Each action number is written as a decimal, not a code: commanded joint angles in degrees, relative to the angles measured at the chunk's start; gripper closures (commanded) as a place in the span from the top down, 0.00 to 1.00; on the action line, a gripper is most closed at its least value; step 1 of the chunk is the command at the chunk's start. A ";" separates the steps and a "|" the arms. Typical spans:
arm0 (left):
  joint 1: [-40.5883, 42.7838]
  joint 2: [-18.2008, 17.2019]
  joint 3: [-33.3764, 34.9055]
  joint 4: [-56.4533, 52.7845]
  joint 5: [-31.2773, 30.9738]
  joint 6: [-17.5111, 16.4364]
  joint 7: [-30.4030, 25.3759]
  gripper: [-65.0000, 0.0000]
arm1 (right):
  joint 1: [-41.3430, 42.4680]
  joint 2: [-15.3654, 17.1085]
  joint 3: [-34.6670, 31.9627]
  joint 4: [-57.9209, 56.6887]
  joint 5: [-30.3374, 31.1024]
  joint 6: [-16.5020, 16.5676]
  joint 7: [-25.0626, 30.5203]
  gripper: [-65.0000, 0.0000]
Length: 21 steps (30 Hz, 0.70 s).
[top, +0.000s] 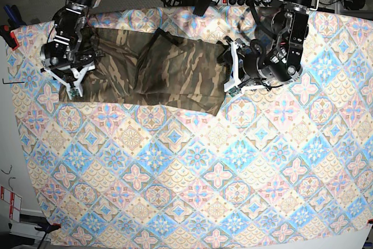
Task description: Fold the T-shirt properly
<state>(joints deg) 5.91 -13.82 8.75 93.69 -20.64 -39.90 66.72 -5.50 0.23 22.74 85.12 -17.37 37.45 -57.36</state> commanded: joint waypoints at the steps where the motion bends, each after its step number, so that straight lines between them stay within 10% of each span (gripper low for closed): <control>1: -0.51 -0.20 -0.18 0.07 -0.59 -0.10 -1.00 0.49 | -0.79 -0.89 -1.16 -0.33 0.79 2.55 -3.87 0.51; 8: -0.51 -0.20 -0.36 -1.25 -0.59 -0.10 -1.09 0.49 | -0.79 -0.71 -5.12 -0.42 4.49 2.55 -4.66 0.48; 14: -0.51 -0.11 -0.09 -1.34 -0.59 -0.10 -1.09 0.49 | -0.35 2.36 -5.56 -0.51 11.08 2.55 -5.36 0.03; 21: -0.42 1.74 1.93 -1.51 -0.50 -0.10 -1.09 0.48 | 3.78 2.72 2.88 -1.39 10.11 2.55 -6.50 0.03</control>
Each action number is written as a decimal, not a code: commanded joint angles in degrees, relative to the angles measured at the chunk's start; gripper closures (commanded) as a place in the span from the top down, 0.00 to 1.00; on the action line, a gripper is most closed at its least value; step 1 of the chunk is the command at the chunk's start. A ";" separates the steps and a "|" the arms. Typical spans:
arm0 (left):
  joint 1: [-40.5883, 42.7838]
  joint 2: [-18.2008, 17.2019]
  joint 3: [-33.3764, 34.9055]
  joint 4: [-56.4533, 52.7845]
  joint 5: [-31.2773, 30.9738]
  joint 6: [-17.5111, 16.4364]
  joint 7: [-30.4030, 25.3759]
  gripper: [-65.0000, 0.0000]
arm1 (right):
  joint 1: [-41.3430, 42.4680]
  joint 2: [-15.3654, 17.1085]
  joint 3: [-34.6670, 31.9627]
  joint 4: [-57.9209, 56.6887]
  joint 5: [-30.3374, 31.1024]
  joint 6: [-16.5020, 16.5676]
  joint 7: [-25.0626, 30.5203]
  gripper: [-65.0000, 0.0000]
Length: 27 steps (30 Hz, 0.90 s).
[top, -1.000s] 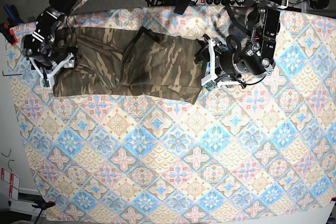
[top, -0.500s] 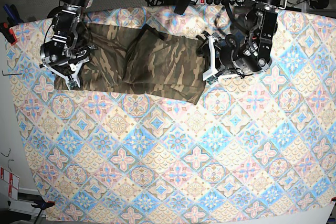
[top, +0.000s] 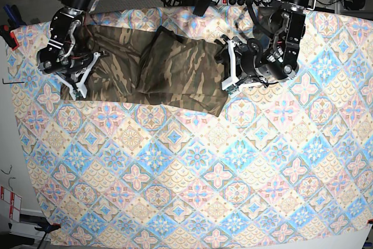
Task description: Fold the T-shirt properly
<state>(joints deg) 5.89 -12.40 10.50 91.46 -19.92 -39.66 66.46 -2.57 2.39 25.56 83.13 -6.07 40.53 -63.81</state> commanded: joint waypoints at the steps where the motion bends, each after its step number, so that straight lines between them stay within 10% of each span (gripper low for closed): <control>1: -0.40 0.67 0.97 0.72 -1.22 -0.34 -0.83 0.48 | 2.00 0.64 1.47 -0.63 -2.24 -0.53 -0.06 0.03; 16: -6.64 13.33 3.43 -10.63 6.34 -0.34 -0.92 0.48 | 23.80 9.96 11.49 -30.69 -13.23 -0.53 7.15 0.03; 27: -7.17 13.06 3.34 -10.80 6.69 -0.34 -0.92 0.48 | 18.26 10.75 8.24 -14.25 -12.97 -0.53 -0.06 0.04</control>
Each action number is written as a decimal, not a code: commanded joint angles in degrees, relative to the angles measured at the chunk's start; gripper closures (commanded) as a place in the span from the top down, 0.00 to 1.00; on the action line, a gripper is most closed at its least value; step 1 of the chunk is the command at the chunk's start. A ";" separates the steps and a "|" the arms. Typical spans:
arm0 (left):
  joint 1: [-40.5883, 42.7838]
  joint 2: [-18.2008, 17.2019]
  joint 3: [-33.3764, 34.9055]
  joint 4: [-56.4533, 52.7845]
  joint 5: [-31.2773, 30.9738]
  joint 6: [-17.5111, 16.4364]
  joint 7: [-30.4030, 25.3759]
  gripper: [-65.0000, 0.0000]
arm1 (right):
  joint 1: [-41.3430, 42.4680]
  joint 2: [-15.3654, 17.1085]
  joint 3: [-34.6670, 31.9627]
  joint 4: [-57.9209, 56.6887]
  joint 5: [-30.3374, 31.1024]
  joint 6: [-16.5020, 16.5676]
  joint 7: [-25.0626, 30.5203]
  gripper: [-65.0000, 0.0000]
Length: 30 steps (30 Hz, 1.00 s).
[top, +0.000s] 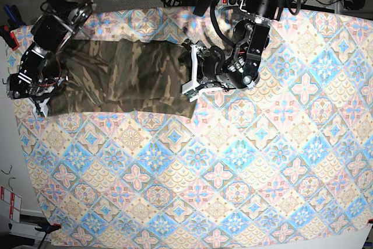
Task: Fold the T-shirt properly
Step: 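Grasp the strip's other end with the right gripper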
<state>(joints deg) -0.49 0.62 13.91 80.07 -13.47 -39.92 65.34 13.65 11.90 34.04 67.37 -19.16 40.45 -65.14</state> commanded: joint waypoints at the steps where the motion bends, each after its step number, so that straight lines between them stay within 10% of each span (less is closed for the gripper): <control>1: -1.40 0.21 -0.07 0.59 0.24 -0.08 0.20 0.48 | 1.43 1.15 -1.56 3.88 0.56 -0.45 0.40 0.04; 9: -5.00 2.41 0.29 -6.62 0.33 -0.08 -0.51 0.48 | -3.94 1.15 -12.37 21.99 11.47 -0.45 -8.92 0.04; 22: -7.20 5.40 3.27 -8.82 0.24 -0.08 -3.76 0.48 | -11.76 0.10 -29.34 42.30 11.90 -0.45 -14.86 0.04; 30: -7.73 5.75 2.13 -9.61 0.24 -0.08 -3.32 0.48 | -11.41 -1.75 -28.11 41.59 11.64 -0.45 -14.86 0.04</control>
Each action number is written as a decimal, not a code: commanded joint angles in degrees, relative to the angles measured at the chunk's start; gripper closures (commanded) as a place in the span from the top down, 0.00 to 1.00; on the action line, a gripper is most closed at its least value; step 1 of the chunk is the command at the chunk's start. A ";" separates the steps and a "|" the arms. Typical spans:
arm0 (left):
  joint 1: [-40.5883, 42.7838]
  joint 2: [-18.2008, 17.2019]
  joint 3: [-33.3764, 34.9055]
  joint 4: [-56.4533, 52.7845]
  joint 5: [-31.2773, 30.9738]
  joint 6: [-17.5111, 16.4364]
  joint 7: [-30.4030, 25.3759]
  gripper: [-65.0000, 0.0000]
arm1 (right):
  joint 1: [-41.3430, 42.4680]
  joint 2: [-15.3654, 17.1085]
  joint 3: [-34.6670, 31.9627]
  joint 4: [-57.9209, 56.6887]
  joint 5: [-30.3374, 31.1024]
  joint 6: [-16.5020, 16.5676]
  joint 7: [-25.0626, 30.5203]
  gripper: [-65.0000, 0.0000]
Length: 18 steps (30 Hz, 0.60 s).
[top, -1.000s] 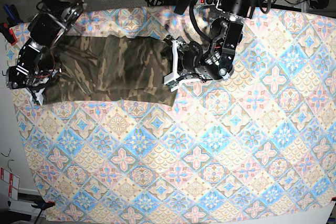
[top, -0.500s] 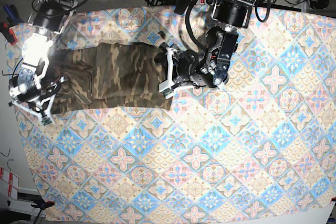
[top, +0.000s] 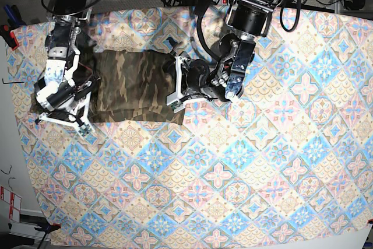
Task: Fold the T-shirt properly
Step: 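Grasp the strip's other end with the right gripper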
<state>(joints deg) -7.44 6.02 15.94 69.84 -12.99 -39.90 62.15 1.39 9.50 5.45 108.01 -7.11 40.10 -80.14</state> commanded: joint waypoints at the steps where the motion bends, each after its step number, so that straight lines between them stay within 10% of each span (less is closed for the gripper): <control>1: -0.51 -0.35 0.28 0.62 -0.41 -0.10 -0.13 0.48 | 0.85 0.66 1.89 0.87 -0.40 -0.10 0.45 0.04; 11: 2.04 -1.67 0.10 0.97 -0.32 -0.10 -0.39 0.48 | 5.60 3.03 15.25 -19.70 -0.49 -0.10 6.42 0.07; 18: 2.04 -2.55 0.19 0.97 -0.68 -0.10 -0.13 0.49 | 7.62 3.65 15.87 -23.39 -0.40 -0.10 8.27 0.47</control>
<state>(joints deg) -5.39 3.62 16.03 70.50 -14.81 -39.97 59.79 7.90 12.12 21.04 83.44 -7.44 40.07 -72.36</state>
